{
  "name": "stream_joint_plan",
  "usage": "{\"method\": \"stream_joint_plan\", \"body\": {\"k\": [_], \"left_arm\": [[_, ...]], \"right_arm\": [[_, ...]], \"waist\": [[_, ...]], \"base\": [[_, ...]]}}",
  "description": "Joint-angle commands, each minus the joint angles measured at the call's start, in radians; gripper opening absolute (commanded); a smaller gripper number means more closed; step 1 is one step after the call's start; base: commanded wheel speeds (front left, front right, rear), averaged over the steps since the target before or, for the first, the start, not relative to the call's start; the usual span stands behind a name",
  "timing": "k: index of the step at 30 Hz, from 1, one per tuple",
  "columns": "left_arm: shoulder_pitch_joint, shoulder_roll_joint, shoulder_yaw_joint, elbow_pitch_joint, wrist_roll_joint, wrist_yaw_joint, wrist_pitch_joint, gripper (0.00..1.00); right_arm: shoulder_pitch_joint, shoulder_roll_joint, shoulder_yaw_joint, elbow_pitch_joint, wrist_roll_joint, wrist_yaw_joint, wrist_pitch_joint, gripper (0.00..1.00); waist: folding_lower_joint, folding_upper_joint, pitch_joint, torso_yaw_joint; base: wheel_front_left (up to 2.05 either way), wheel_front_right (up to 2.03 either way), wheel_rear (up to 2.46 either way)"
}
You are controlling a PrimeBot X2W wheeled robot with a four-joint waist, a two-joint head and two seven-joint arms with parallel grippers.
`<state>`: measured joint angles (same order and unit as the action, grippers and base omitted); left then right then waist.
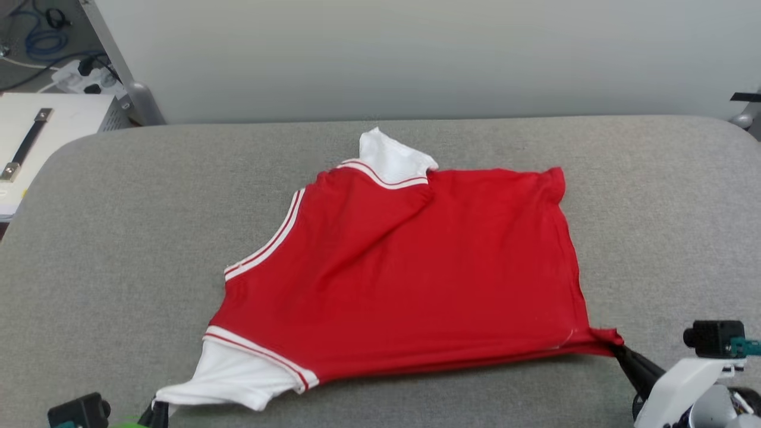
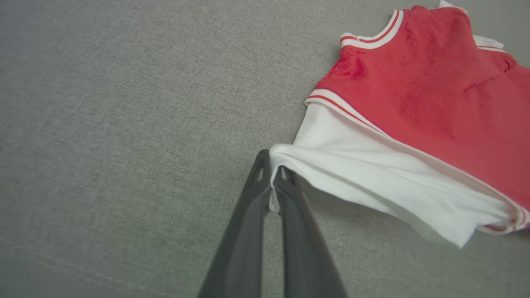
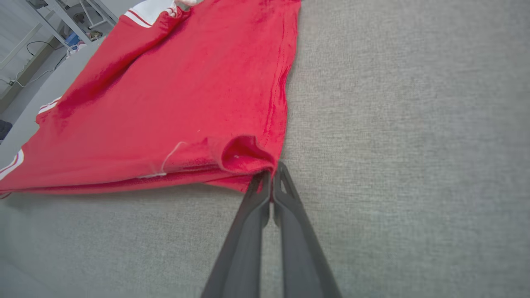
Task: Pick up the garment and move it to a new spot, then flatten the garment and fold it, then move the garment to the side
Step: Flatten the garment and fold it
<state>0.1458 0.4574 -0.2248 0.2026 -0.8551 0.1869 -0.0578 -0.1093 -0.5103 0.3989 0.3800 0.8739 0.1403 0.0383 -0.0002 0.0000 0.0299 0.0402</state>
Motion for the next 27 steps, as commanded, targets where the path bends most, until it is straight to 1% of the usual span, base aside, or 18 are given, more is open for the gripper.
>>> {"method": "stream_joint_plan", "body": {"k": [1, 7, 11, 14, 17, 20, 23, 27], "left_arm": [[0.044, 0.033, 0.023, -0.024, -0.008, 0.034, 0.009, 0.0], [0.182, 0.053, 0.046, -0.171, -0.03, 0.108, 0.055, 0.0], [0.239, 0.07, 0.061, -0.244, -0.037, 0.142, 0.077, 0.0], [0.251, 0.082, 0.066, -0.291, -0.036, 0.164, 0.094, 0.0], [0.216, 0.097, 0.051, -0.329, -0.021, 0.167, 0.116, 0.0], [0.143, 0.105, 0.025, -0.332, -0.005, 0.157, 0.141, 0.0], [0.044, 0.101, -0.007, -0.307, 0.012, 0.138, 0.164, 0.0], [-0.087, 0.083, -0.046, -0.238, 0.028, 0.103, 0.183, 0.0]], "right_arm": [[0.04, -0.004, -0.04, -0.016, -0.024, -0.01, 0.01, 0.0], [0.221, 0.073, -0.189, -0.136, -0.111, -0.01, 0.097, 0.0], [0.325, 0.135, -0.289, -0.242, -0.187, -0.01, 0.175, 0.0], [0.371, 0.179, -0.353, -0.322, -0.248, -0.01, 0.231, 0.0], [0.379, 0.221, -0.397, -0.394, -0.306, -0.01, 0.284, 0.0], [0.354, 0.244, -0.413, -0.439, -0.352, -0.01, 0.316, 0.0], [0.303, 0.256, -0.409, -0.451, -0.381, -0.01, 0.339, 0.0], [0.22, 0.254, -0.394, -0.425, -0.397, -0.01, 0.342, 0.0]], "waist": [[0.0002, 0.0, -0.027, -0.001], [0.0002, 0.0, -0.051, 0.009], [0.0002, 0.0, -0.056, 0.012], [0.0002, 0.0, -0.055, 0.011], [0.0002, 0.0, -0.044, 0.014], [0.0002, 0.0, -0.024, 0.018], [0.0002, 0.0, 0.006, 0.015], [0.0002, 0.0, 0.047, 0.011]], "base": [[0.0, 0.0, 0.0], [0.0, 0.0, 0.0], [0.0, 0.0, 0.0], [0.0, 0.0, 0.0], [0.0, 0.0, 0.0], [0.0, 0.0, 0.0], [0.0, 0.0, 0.0], [0.0, 0.0, 0.0]]}}
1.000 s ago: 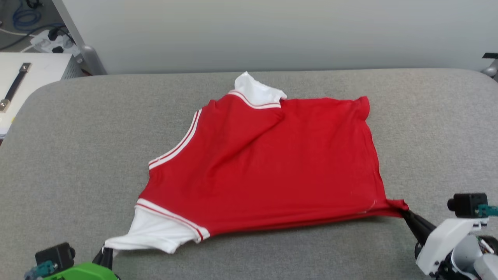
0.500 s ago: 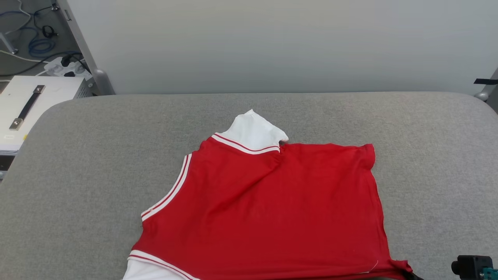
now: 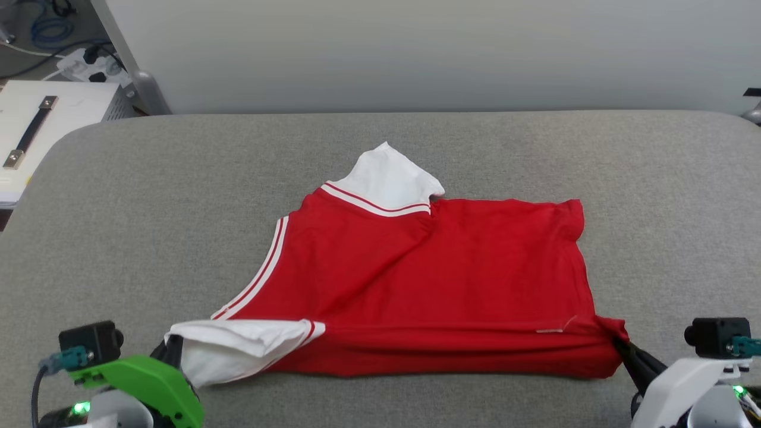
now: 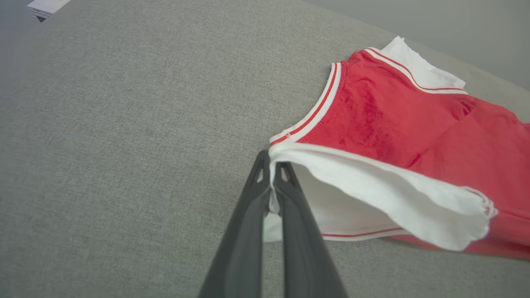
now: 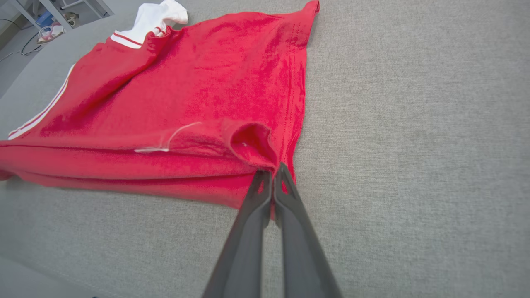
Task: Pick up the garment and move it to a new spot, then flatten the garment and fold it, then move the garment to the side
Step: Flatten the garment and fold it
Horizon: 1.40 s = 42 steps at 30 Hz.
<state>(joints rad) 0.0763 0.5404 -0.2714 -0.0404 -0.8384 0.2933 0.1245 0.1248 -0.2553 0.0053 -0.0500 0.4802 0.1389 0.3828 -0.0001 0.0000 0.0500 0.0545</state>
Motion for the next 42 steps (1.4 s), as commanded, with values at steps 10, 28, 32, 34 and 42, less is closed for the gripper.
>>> {"method": "stream_joint_plan", "body": {"k": [10, 28, 32, 34, 42], "left_arm": [[-0.275, -0.066, -0.06, 0.234, 0.026, -0.103, -0.004, 0.0], [-0.443, -0.126, -0.149, 0.544, 0.024, -0.221, 0.048, 1.0], [-0.445, -0.124, -0.14, 0.57, 0.026, -0.221, 0.017, 1.0], [-0.444, -0.117, -0.135, 0.578, 0.033, -0.22, -0.008, 1.0], [-0.431, -0.081, -0.094, 0.564, 0.027, -0.215, -0.078, 1.0]], "right_arm": [[-0.177, -0.034, 0.058, 0.127, 0.007, -0.008, -0.036, 0.0], [-0.274, -0.069, 0.18, 0.321, 0.063, -0.008, -0.115, 0.9], [-0.278, -0.092, 0.205, 0.321, 0.035, -0.008, -0.192, 1.0], [-0.275, -0.094, 0.209, 0.315, 0.02, -0.008, -0.254, 1.0], [-0.237, -0.033, 0.105, 0.285, -0.093, -0.008, -0.437, 1.0]], "waist": [[0.0001, 0.0, 0.126, 0.001], [0.0001, 0.0, 0.171, -0.003], [0.0001, 0.0, 0.143, -0.001], [0.0001, 0.0, 0.123, 0.0], [0.0001, 0.0, 0.056, 0.001]], "base": [[0.0, 0.0, 0.0], [0.0, 0.0, 0.0], [0.0, 0.0, 0.0], [0.0, 0.0, 0.0], [0.0, 0.0, 0.0]]}}
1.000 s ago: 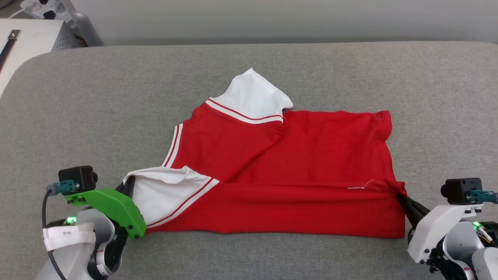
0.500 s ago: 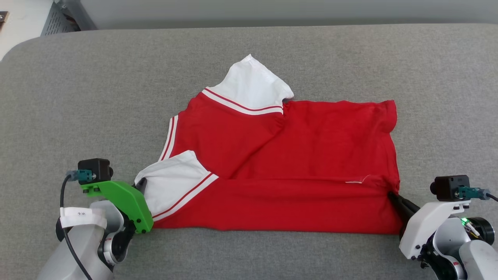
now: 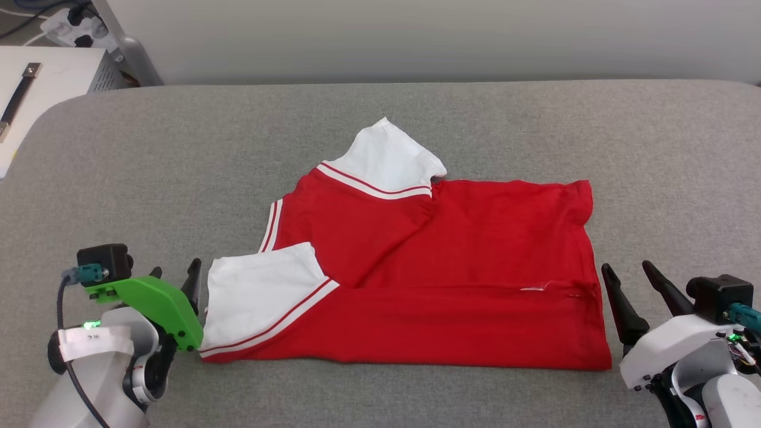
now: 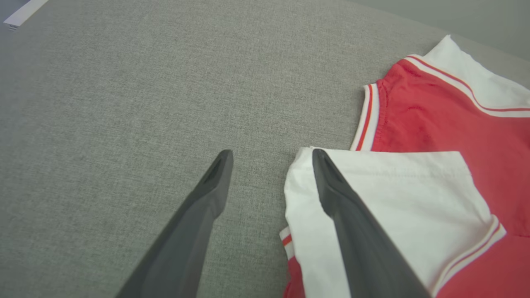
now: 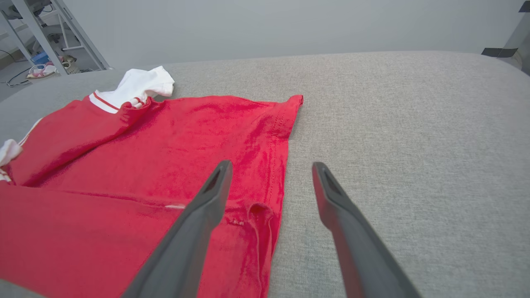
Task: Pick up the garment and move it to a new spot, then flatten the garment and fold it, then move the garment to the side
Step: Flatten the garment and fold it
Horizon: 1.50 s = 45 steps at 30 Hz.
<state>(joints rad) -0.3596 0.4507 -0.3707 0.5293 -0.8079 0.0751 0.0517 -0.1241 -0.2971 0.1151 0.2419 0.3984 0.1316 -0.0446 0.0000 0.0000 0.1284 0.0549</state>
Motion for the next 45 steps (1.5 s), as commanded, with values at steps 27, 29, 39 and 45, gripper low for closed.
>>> {"method": "stream_joint_plan", "body": {"k": [27, 29, 39, 45], "left_arm": [[0.146, 0.201, -0.048, -0.408, -0.221, 0.141, 0.678, 1.0], [0.136, 0.186, -0.056, -0.376, -0.221, 0.143, 0.681, 1.0], [0.071, 0.109, -0.085, -0.208, -0.224, 0.093, 0.658, 1.0], [0.028, 0.099, -0.112, -0.168, -0.213, 0.065, 0.682, 1.0]], "right_arm": [[0.166, 0.162, -0.148, -0.332, -0.156, -0.001, 0.089, 1.0], [0.165, 0.161, -0.154, -0.336, -0.155, -0.001, 0.095, 1.0], [0.171, 0.157, -0.188, -0.346, -0.145, -0.001, 0.112, 1.0], [0.161, 0.158, -0.198, -0.357, -0.137, -0.001, 0.122, 1.0]], "waist": [[0.0, 0.0, -0.004, -0.046], [0.0, 0.0, 0.016, -0.05], [0.0, 0.0, 0.078, -0.069], [0.0, 0.0, 0.104, -0.07]], "base": [[0.0, 0.0, 0.0], [0.0, 0.0, 0.0], [0.0, 0.0, 0.0], [0.0, 0.0, 0.0]]}}
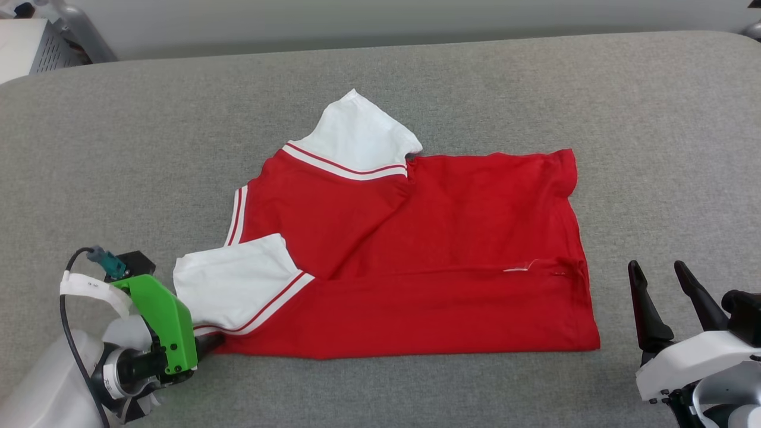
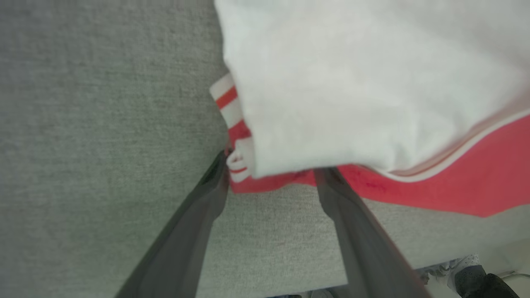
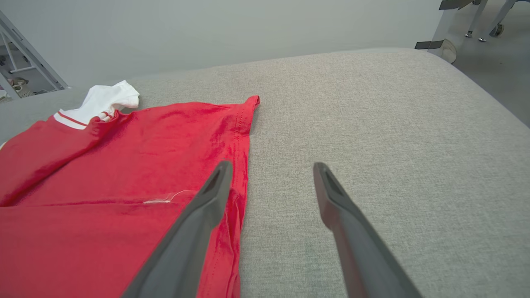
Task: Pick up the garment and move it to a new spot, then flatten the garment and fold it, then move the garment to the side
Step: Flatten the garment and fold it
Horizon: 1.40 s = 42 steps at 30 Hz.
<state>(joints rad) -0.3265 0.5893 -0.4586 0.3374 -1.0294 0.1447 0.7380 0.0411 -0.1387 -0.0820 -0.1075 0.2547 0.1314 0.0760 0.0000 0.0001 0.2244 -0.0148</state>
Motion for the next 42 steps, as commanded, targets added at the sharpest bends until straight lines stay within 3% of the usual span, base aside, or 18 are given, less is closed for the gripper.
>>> {"method": "stream_joint_plan", "body": {"k": [1, 2, 3, 4, 13, 20, 26, 32, 42], "left_arm": [[-0.009, -0.043, -0.029, 0.031, 0.005, -0.007, 0.007, 1.0], [-0.014, -0.047, -0.034, 0.037, 0.004, -0.01, 0.016, 0.44], [-0.017, -0.05, -0.039, 0.041, 0.003, -0.014, 0.022, 0.26], [-0.019, -0.056, -0.043, 0.047, -0.002, -0.017, 0.03, 0.0], [-0.021, -0.059, -0.035, 0.044, 0.003, -0.041, -0.018, 0.0], [0.007, -0.003, -0.009, -0.069, 0.028, -0.015, -0.059, 0.0], [0.037, 0.036, 0.014, -0.201, 0.04, 0.04, -0.065, 0.0], [0.046, 0.059, 0.016, -0.311, 0.062, 0.077, -0.062, 0.0], [0.057, 0.062, 0.02, -0.371, 0.073, 0.101, -0.075, 0.0]], "right_arm": [[-0.007, 0.0, 0.0, -0.008, 0.008, -0.001, 0.002, 1.0], [-0.01, 0.001, 0.002, -0.008, 0.011, -0.001, 0.004, 1.0], [-0.012, 0.001, 0.004, -0.008, 0.014, -0.001, 0.006, 1.0], [-0.015, 0.001, 0.005, -0.008, 0.016, -0.001, 0.007, 1.0], [-0.013, -0.043, 0.012, 0.019, 0.098, -0.001, 0.115, 1.0], [-0.001, -0.15, 0.039, 0.017, 0.222, -0.001, 0.438, 1.0], [-0.018, -0.184, 0.063, -0.019, 0.292, -0.001, 0.665, 1.0], [-0.069, -0.176, 0.116, -0.001, 0.305, -0.001, 0.736, 1.0], [-0.122, -0.144, 0.22, 0.155, 0.331, -0.001, 0.72, 1.0]], "waist": [[0.0, -0.0001, 0.011, -0.001], [0.0, -0.0001, 0.013, -0.001], [0.0, -0.0001, 0.017, -0.002], [0.0, -0.0001, 0.02, -0.002], [0.0, -0.0001, -0.002, 0.003], [0.0, -0.0001, -0.04, 0.016], [0.0, -0.0001, -0.04, 0.037], [0.0, -0.0001, -0.001, 0.064], [0.0, -0.0001, 0.037, 0.082]], "base": [[0.0, 0.0, 0.0], [0.0, 0.0, 0.0], [0.0, 0.0, 0.0], [0.0, 0.0, 0.0], [0.0, 0.0, 0.0], [0.0, 0.0, 0.0], [0.0, 0.0, 0.0], [0.0, 0.0, 0.0], [0.0, 0.0, 0.0]]}}
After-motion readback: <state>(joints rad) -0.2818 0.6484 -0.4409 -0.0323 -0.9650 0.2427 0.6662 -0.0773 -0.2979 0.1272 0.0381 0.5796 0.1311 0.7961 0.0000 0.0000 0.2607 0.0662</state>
